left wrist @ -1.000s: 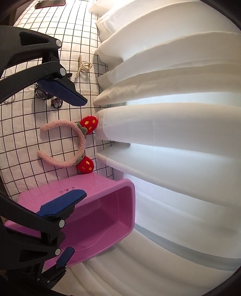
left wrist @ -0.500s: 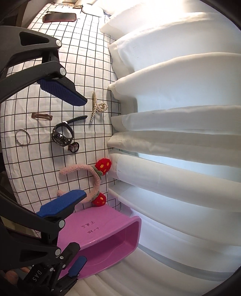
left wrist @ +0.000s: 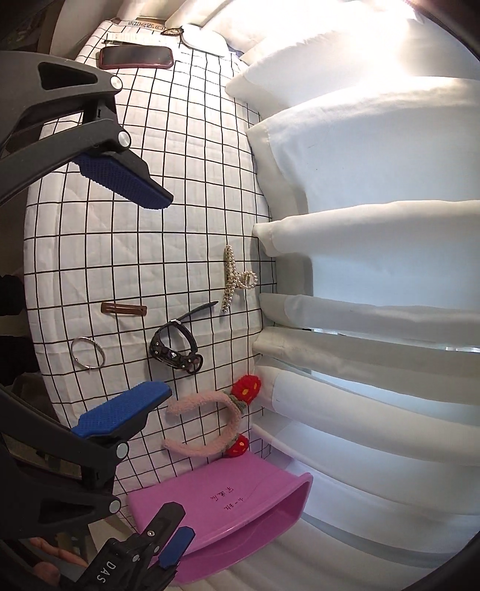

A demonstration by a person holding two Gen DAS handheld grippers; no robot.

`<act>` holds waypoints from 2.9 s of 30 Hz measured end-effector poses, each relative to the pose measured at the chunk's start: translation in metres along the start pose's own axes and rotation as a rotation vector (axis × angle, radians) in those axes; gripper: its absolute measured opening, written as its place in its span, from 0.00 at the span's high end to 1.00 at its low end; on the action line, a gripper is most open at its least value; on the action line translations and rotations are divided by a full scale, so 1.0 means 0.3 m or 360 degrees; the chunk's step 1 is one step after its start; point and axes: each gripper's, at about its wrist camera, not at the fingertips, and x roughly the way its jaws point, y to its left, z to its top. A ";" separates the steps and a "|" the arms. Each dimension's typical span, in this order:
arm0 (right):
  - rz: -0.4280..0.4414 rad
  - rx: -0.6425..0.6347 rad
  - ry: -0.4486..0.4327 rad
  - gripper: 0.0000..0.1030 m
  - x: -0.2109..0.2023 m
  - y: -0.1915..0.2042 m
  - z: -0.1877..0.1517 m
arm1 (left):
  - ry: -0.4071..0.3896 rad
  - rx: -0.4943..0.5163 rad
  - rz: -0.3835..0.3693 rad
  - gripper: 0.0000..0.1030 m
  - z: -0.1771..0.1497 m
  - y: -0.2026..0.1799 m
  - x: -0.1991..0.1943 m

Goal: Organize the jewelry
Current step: 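Move both tools back over the table toward the remaining items, then lower the left tool onto the brown hair clip while the right tool closes on the pink headband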

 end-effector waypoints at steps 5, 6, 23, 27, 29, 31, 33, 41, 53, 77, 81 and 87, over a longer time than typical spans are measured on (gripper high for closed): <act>-0.0018 0.0018 0.0055 0.33 0.032 0.038 -0.054 | 0.0037 -0.0005 -0.0016 0.10 -0.035 0.055 0.029; -0.0018 0.0015 0.0061 0.33 0.033 0.041 -0.067 | 0.0046 -0.0005 -0.0008 0.10 -0.043 0.062 0.034; 0.0029 -0.0001 0.0179 0.33 0.157 -0.064 -0.161 | 0.0170 -0.0214 0.0116 0.10 -0.199 0.136 0.146; 0.0027 0.0020 0.0197 0.33 0.193 -0.115 -0.168 | 0.0188 -0.0248 0.0131 0.10 -0.242 0.124 0.184; 0.0021 0.0021 0.0195 0.33 0.209 -0.136 -0.168 | 0.0205 -0.0263 0.0141 0.10 -0.259 0.112 0.213; 0.0014 0.0007 0.0192 0.33 0.225 -0.155 -0.168 | 0.0219 -0.0277 0.0138 0.10 -0.274 0.095 0.248; 0.0011 -0.0002 0.0196 0.33 0.249 -0.172 -0.169 | 0.0229 -0.0284 0.0138 0.10 -0.287 0.078 0.285; 0.0064 0.0002 0.0171 0.33 0.355 -0.184 -0.161 | 0.0200 -0.0265 0.0125 0.10 -0.307 0.008 0.411; 0.0049 -0.0007 0.0154 0.33 0.571 -0.188 -0.165 | 0.0196 -0.0236 0.0135 0.10 -0.320 -0.016 0.585; -0.0115 -0.0127 0.0188 0.33 0.771 -0.137 -0.073 | 0.0076 -0.0116 0.0189 0.06 -0.324 -0.046 0.608; -0.0141 -0.0157 0.0172 0.33 0.785 -0.130 -0.066 | 0.0072 -0.0136 0.0199 0.06 -0.329 -0.050 0.604; -0.0177 -0.0231 0.0118 0.33 0.801 -0.113 -0.070 | 0.0051 -0.0162 0.0215 0.07 -0.330 -0.050 0.604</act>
